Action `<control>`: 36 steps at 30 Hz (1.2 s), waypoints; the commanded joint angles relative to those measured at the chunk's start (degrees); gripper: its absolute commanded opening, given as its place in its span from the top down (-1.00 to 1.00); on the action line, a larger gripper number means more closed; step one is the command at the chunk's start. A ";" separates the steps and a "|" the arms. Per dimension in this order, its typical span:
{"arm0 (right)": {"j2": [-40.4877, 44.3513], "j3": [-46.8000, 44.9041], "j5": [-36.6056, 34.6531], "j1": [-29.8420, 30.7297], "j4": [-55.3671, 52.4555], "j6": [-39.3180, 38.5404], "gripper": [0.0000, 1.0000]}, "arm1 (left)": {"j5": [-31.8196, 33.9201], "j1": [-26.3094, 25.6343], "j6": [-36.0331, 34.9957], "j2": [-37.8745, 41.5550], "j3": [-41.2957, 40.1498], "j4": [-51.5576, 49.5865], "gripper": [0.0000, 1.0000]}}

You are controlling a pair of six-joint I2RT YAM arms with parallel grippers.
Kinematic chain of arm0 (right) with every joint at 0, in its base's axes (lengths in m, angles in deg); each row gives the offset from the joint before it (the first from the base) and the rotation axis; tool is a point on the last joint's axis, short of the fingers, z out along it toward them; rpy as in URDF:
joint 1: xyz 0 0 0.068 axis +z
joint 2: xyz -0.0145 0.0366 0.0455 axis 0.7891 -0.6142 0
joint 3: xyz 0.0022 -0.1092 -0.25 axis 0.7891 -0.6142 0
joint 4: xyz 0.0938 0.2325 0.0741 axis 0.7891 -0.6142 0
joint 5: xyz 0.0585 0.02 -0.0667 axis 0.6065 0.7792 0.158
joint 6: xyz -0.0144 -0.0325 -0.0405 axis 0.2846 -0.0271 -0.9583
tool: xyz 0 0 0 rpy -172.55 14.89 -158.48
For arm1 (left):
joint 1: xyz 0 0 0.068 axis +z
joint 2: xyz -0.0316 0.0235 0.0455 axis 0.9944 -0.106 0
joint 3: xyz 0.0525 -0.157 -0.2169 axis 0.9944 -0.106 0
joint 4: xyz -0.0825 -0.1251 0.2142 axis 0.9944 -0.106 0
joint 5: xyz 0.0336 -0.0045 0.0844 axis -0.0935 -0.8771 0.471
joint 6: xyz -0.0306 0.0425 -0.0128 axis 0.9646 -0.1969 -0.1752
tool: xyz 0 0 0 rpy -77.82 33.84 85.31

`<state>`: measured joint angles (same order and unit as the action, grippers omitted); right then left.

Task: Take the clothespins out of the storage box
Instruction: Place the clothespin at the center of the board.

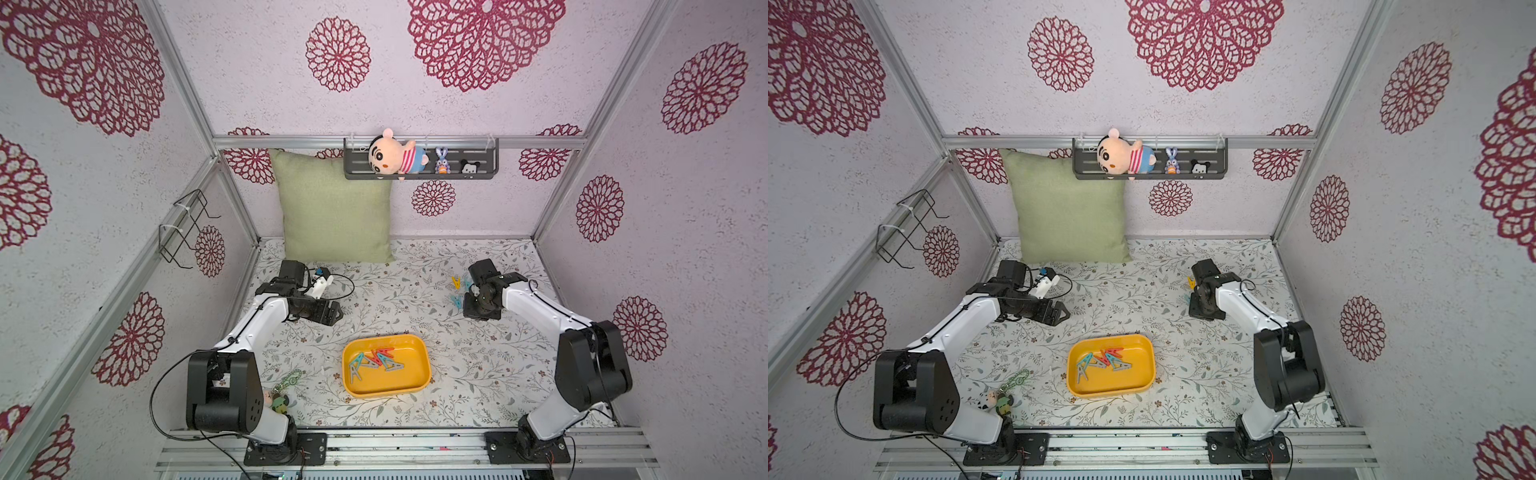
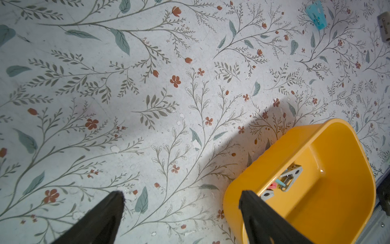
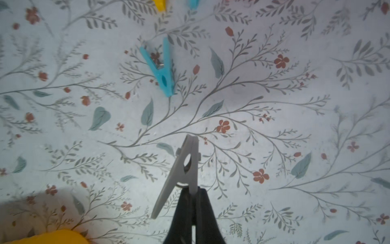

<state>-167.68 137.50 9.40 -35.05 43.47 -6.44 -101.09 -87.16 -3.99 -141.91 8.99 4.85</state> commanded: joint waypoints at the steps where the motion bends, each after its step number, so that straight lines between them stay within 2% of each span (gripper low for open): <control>1: -3.49 3.88 2.56 -2.09 -0.26 -6.98 1.00 | -0.23 -0.24 -0.43 1.07 -0.26 0.63 -0.87; 7: -12.77 11.55 4.42 -3.26 -0.01 -12.56 1.00 | -0.74 -0.27 -0.35 1.16 -0.37 0.50 -0.88; 15: -21.97 21.09 0.19 -3.88 -4.62 -17.02 1.00 | -0.54 -0.27 -0.35 1.77 -0.58 0.44 -0.88; 36: -20.43 19.06 -0.45 -3.97 -5.05 -21.33 1.00 | -0.75 -0.35 -0.43 1.52 -0.57 0.33 -0.88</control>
<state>-190.28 157.00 9.47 -38.65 40.17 -26.61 -101.16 -87.18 -3.97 -141.30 8.99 4.83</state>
